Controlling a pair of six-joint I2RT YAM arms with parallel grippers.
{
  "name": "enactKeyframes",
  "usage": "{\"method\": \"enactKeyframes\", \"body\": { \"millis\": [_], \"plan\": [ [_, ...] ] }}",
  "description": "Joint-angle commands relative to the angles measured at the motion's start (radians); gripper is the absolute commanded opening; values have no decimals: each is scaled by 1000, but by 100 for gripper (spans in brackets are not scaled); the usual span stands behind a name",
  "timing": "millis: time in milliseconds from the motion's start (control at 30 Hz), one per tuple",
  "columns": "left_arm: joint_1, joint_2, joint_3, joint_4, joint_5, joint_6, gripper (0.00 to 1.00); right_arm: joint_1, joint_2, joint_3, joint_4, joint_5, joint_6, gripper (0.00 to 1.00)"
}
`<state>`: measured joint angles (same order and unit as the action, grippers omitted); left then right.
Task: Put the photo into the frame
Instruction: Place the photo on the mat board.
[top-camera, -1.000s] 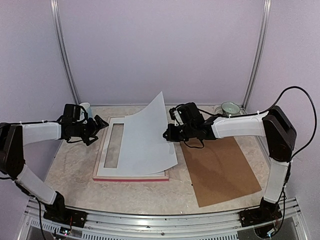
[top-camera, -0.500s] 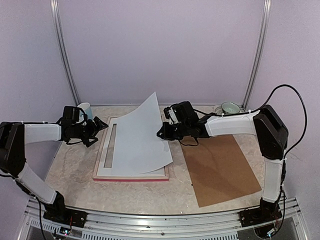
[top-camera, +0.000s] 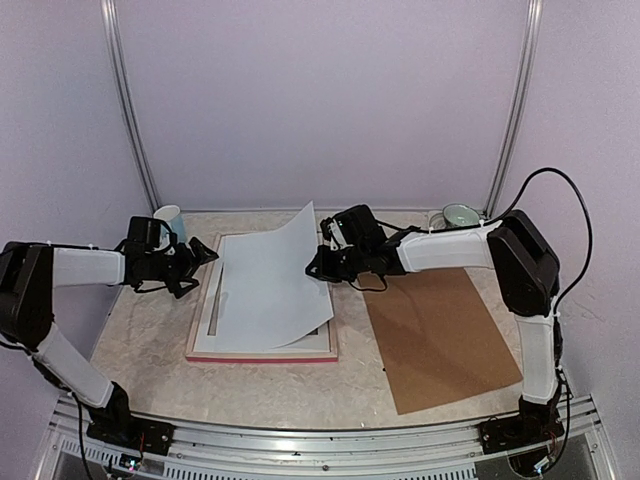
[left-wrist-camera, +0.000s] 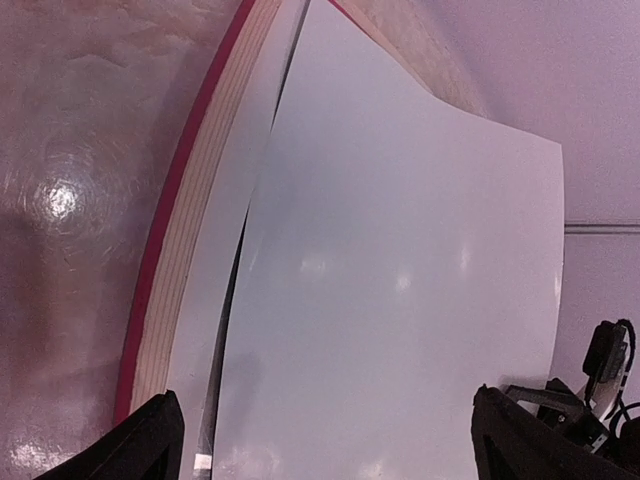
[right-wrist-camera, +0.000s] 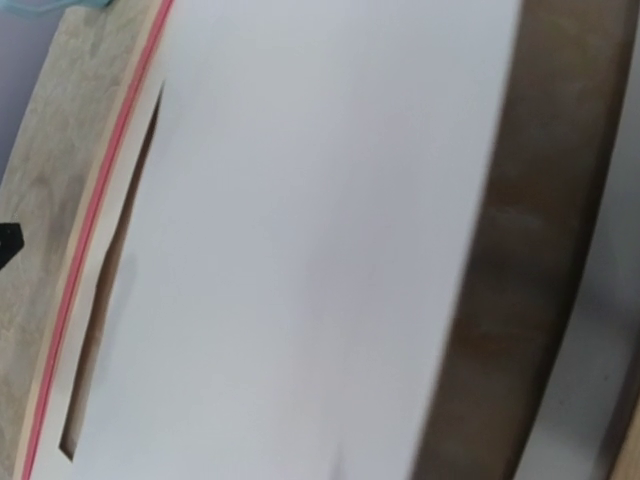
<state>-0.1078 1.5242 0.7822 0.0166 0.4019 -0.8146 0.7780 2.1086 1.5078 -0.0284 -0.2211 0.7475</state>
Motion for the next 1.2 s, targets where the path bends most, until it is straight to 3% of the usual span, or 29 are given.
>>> {"method": "enactKeyframes", "body": {
  "millis": [0, 467, 1167],
  "plan": [
    [7, 16, -11, 33, 23, -9, 99, -5, 25, 21, 3, -21, 24, 9],
    [5, 39, -27, 51, 37, -26, 99, 6, 21, 24, -5, 13, 97, 15],
    [-2, 48, -35, 62, 52, -33, 99, -11, -63, -60, 226, -75, 226, 14]
  ]
}}
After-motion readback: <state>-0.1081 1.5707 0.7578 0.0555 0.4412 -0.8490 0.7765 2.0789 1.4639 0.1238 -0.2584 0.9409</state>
